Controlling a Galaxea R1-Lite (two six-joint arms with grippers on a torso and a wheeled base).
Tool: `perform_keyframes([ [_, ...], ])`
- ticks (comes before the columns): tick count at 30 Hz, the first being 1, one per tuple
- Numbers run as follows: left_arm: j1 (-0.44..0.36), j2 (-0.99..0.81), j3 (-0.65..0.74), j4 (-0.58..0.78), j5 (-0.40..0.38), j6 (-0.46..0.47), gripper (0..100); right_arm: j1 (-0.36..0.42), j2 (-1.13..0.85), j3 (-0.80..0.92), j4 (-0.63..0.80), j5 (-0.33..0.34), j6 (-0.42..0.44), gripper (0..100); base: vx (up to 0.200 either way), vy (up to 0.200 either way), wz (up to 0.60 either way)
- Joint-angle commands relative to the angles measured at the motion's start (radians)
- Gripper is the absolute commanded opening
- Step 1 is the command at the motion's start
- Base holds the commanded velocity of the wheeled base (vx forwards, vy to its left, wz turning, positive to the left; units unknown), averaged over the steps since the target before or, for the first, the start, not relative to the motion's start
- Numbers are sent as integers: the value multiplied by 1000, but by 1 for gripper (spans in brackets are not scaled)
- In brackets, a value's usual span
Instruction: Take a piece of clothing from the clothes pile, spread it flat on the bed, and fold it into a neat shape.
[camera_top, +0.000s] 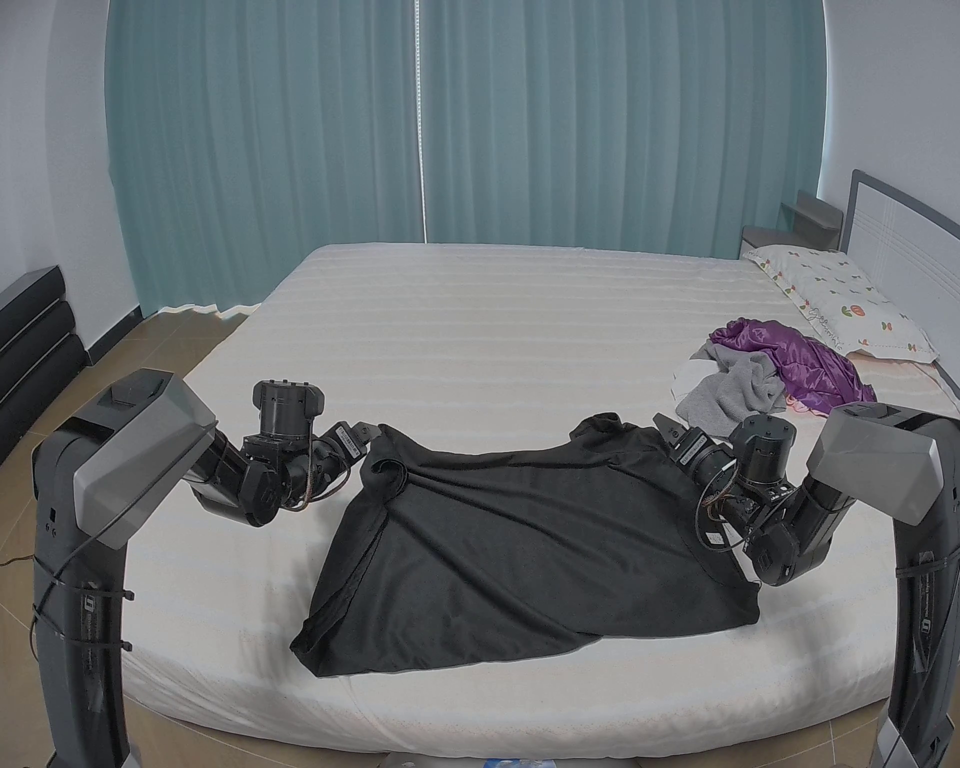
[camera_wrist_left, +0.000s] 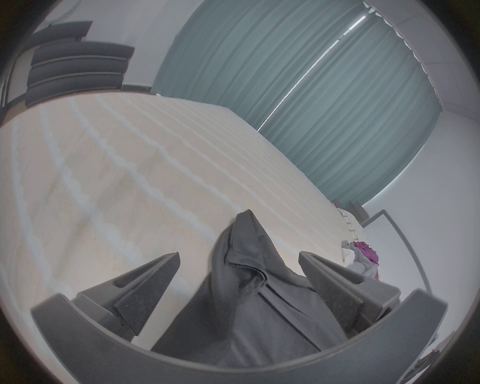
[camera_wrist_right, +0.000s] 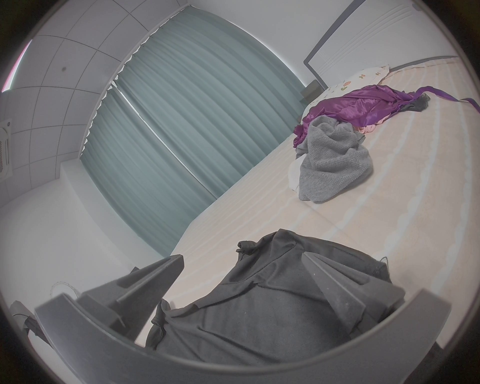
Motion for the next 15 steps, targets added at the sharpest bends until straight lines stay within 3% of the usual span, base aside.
perform_keyframes([
  [1,-3,-48,51,-1,-53,-13,100,6,-6,33,-4,-1,5,100,0,0,0],
  [9,-67,4,36,-4,-41,-11,100,11,-38,75,-3,-4,11,100,0,0,0],
  [15,-113,49,2,-1,-38,-11,100,23,-75,138,-3,-9,70,100,0,0,0],
])
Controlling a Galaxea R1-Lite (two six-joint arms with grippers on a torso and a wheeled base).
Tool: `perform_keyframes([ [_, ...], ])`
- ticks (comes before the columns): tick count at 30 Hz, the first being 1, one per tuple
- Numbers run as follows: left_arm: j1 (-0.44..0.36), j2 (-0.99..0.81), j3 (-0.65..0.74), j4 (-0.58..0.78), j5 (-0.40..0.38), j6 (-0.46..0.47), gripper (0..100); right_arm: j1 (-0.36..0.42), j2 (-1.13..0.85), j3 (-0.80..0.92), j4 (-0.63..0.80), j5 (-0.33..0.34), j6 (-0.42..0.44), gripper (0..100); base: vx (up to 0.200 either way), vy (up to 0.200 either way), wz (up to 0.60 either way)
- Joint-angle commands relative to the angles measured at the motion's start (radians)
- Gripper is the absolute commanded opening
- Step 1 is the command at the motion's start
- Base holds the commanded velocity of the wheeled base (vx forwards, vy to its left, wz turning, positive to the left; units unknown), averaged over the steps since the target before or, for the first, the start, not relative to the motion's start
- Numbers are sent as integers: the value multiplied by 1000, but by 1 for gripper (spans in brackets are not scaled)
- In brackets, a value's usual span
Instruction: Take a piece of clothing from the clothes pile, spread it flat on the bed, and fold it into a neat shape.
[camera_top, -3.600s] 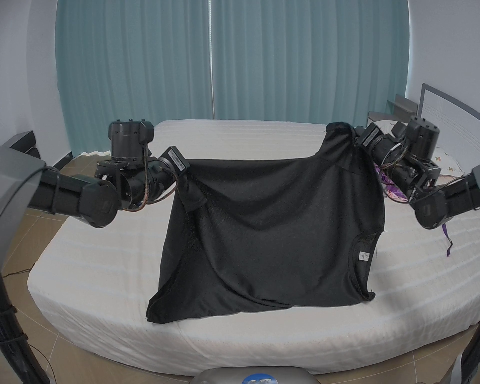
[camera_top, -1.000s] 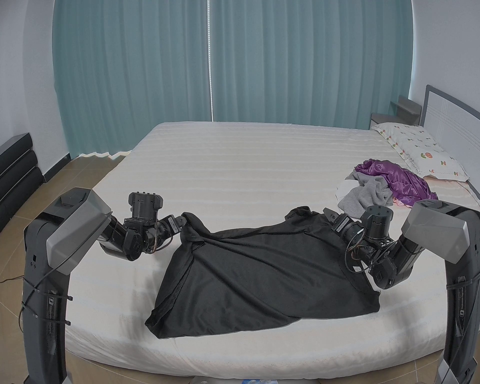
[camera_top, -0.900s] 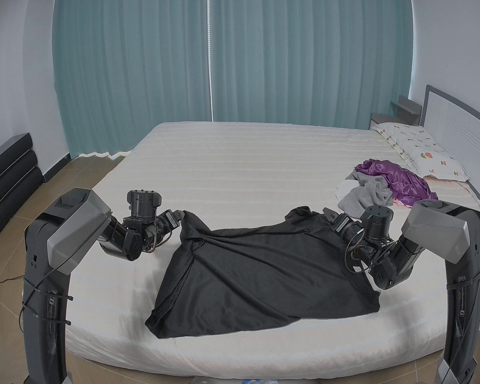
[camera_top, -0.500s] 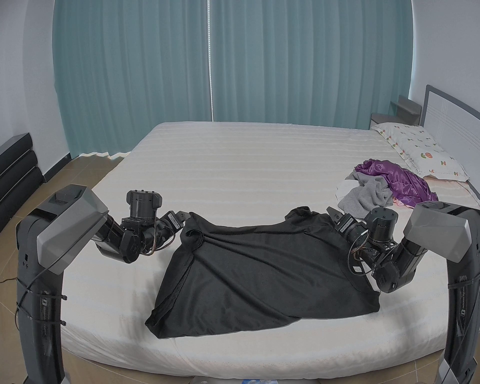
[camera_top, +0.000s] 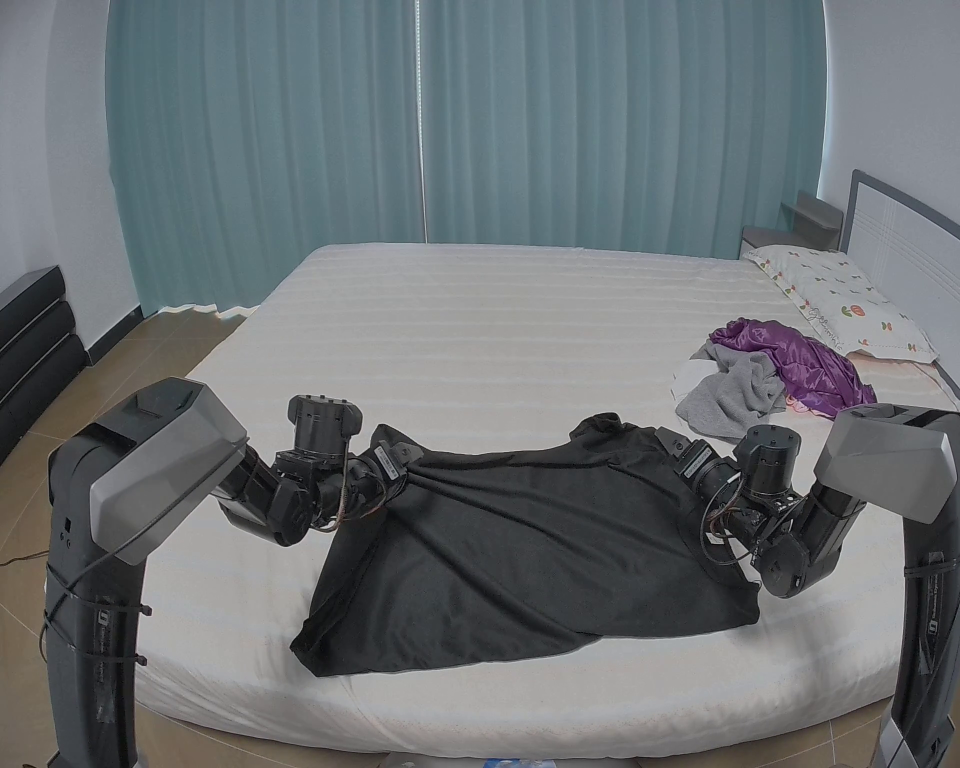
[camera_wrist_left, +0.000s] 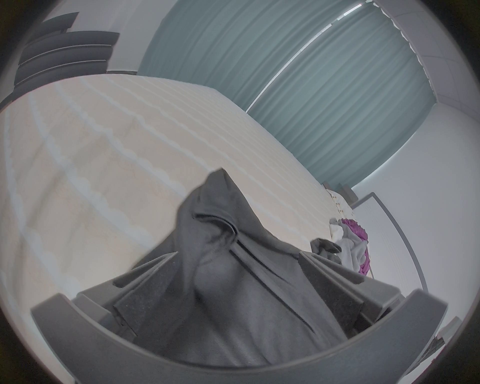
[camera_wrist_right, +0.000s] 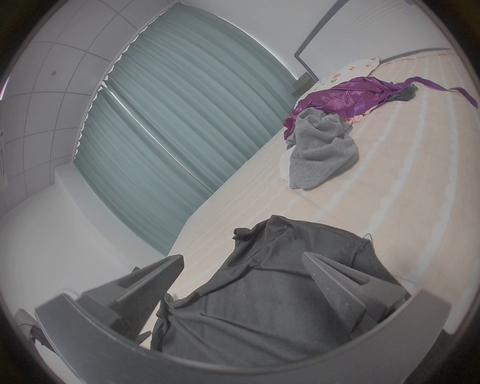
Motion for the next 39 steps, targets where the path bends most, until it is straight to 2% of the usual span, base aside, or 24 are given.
perform_keyframes([
  [1,-23,50,-40,3,7,0,100,9,-31,39,-2,-1,22,100,0,0,0],
  [6,-28,90,-107,8,62,3,100,9,-31,81,-31,-1,53,100,0,0,0],
  [7,-28,90,-112,9,64,3,0,9,-31,82,-34,-1,56,100,0,0,0],
  [16,4,145,-196,11,168,8,0,-2,-31,116,-83,5,62,100,0,0,0],
  [19,21,156,-250,9,245,3,0,3,-31,121,-86,5,63,100,0,0,0],
  [30,55,157,-254,11,240,3,0,1,-31,139,-105,5,65,100,0,0,0],
  [31,55,159,-254,11,240,3,100,0,-31,139,-105,5,65,100,0,0,0],
  [34,49,157,-253,11,234,-3,100,0,-31,139,-105,5,65,100,0,0,0],
  [39,21,160,-247,9,180,-4,100,1,-26,147,-105,5,66,100,0,0,0],
])
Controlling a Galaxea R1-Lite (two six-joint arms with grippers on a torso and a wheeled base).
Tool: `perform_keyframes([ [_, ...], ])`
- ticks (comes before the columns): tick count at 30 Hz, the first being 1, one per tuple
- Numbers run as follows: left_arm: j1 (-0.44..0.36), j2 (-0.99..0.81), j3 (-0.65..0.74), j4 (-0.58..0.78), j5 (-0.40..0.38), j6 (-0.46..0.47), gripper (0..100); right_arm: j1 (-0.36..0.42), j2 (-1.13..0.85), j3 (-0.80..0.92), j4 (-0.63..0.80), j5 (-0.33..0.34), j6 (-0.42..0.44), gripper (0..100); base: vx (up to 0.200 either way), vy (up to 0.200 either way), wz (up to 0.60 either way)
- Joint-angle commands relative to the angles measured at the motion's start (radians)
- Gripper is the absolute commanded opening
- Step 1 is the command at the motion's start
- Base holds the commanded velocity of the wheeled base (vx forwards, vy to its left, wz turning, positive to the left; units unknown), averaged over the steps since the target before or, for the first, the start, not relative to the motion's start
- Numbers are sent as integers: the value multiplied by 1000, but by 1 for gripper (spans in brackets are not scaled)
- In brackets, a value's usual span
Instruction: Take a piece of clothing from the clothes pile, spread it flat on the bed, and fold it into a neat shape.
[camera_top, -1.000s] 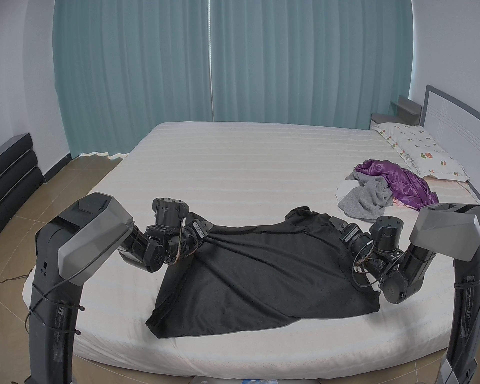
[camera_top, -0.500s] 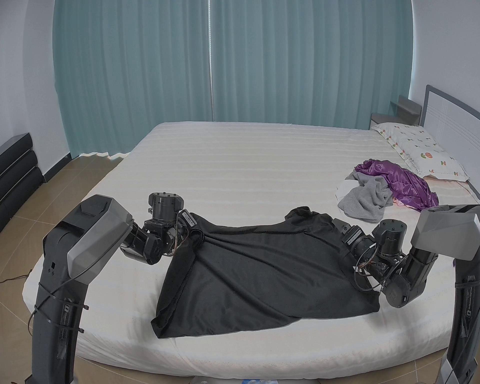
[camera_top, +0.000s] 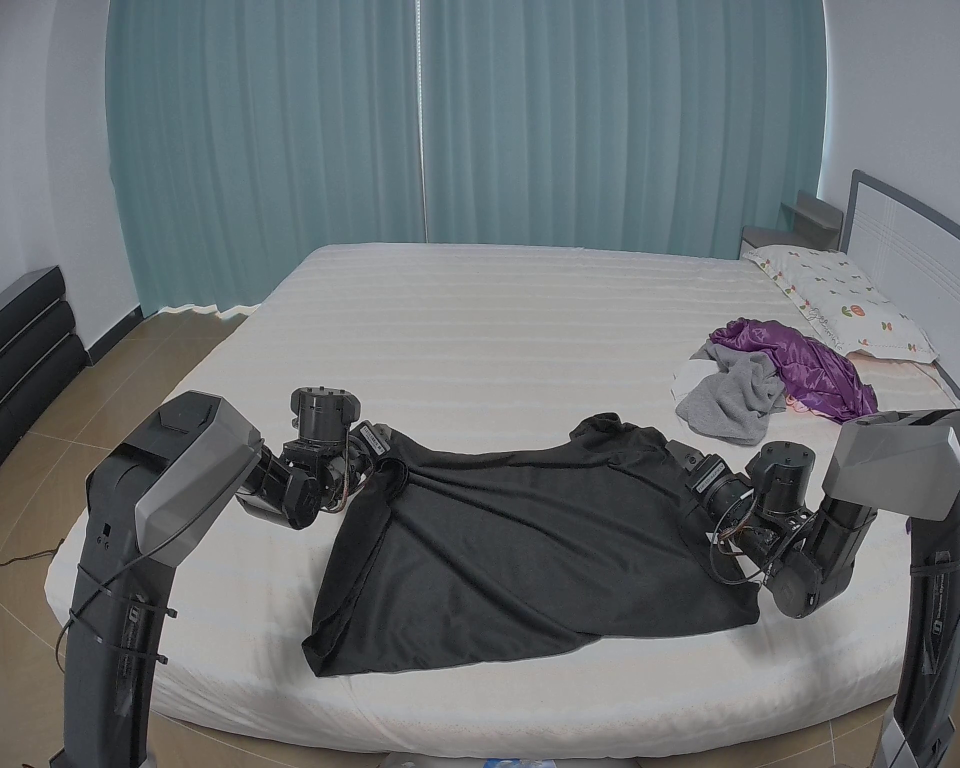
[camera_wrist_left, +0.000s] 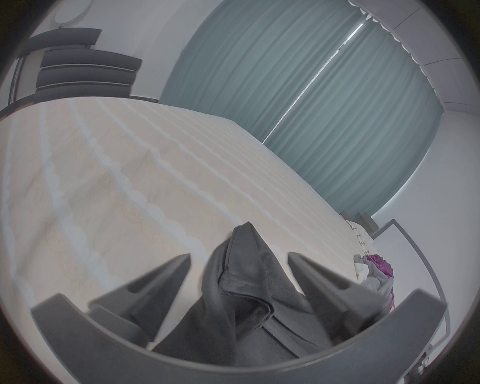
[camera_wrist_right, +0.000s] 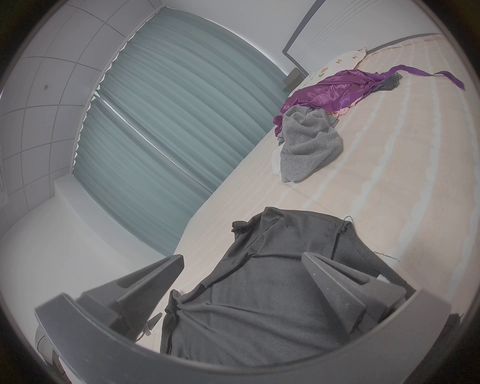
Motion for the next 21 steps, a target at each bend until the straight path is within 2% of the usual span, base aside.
perform_keyframes([
  [1,-20,5,3,-1,-11,0,100,1,4,3,0,0,0,100,0,0,0],
  [9,-35,62,-77,30,-9,12,100,8,10,5,-2,0,0,100,0,0,0],
  [10,-35,65,-86,44,-9,13,0,8,10,5,-2,0,0,100,0,0,0],
  [18,-21,79,-112,57,5,16,0,8,9,5,-2,-1,0,100,0,0,0],
  [21,0,79,-123,53,34,18,0,8,9,7,-2,-1,2,100,0,0,0],
])
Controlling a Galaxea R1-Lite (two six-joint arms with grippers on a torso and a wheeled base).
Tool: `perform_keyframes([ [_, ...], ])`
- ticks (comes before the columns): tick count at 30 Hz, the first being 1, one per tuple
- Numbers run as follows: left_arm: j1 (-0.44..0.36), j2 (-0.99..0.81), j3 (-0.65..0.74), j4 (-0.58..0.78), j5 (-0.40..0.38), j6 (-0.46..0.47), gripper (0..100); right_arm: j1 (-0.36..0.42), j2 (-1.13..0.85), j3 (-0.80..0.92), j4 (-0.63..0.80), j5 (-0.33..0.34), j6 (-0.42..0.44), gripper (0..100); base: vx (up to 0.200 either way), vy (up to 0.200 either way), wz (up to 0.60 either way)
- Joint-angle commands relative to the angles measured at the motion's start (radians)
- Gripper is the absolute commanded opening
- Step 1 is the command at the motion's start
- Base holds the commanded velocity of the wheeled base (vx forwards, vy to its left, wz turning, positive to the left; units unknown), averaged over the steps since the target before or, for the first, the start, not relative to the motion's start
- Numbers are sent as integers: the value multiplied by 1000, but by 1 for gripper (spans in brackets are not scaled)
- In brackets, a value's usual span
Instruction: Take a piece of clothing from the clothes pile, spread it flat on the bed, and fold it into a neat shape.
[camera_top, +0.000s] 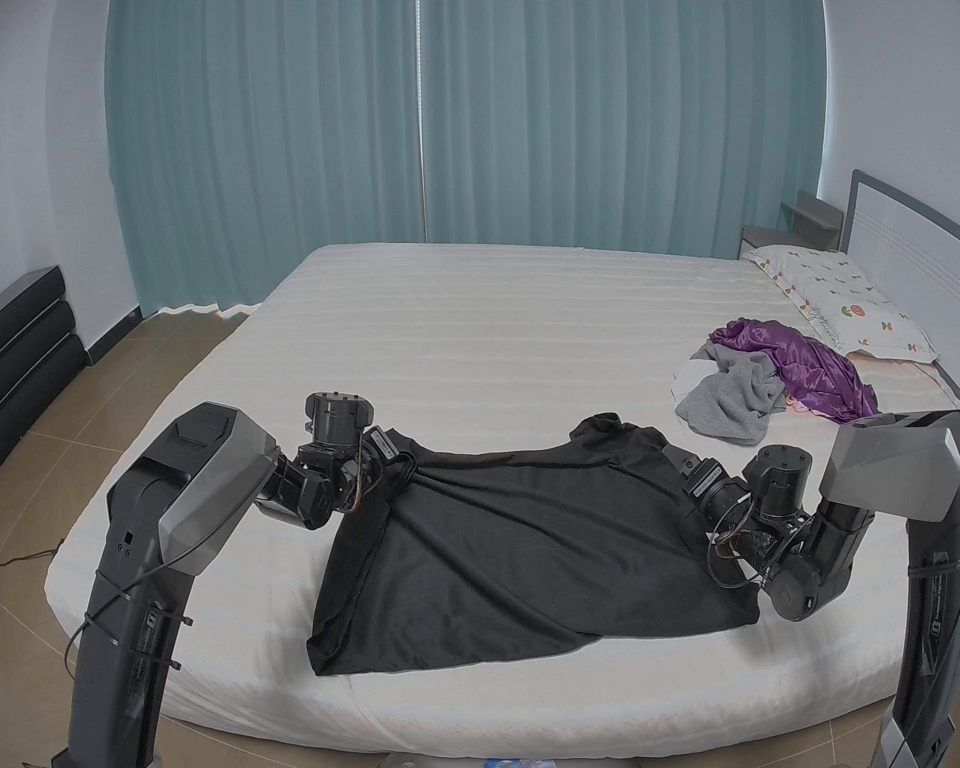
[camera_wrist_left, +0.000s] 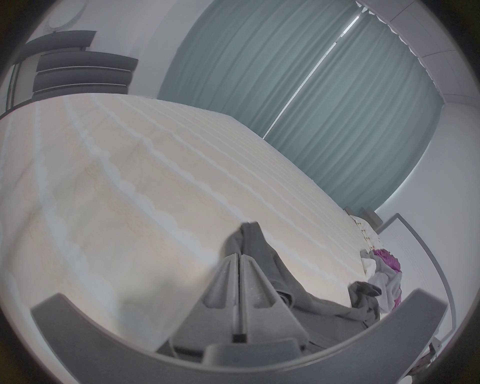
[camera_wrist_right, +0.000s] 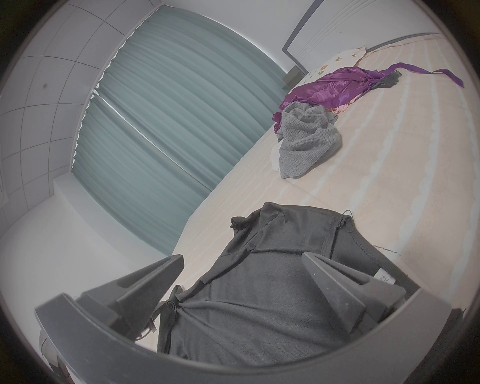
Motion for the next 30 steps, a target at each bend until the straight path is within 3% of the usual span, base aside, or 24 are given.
perform_keyframes([
  [1,22,7,-21,-1,17,1,0,1,3,6,-2,0,0,100,0,0,0],
  [18,94,24,-79,42,25,35,0,1,15,18,-36,-1,-1,100,0,0,0],
  [19,94,24,-76,42,25,35,100,1,17,18,-37,-1,-1,100,0,0,0],
  [26,91,4,-58,44,25,31,100,-1,17,20,-37,-1,-1,100,0,0,0],
  [30,99,-89,48,39,14,23,100,-5,11,29,-37,-1,-1,100,0,0,0],
])
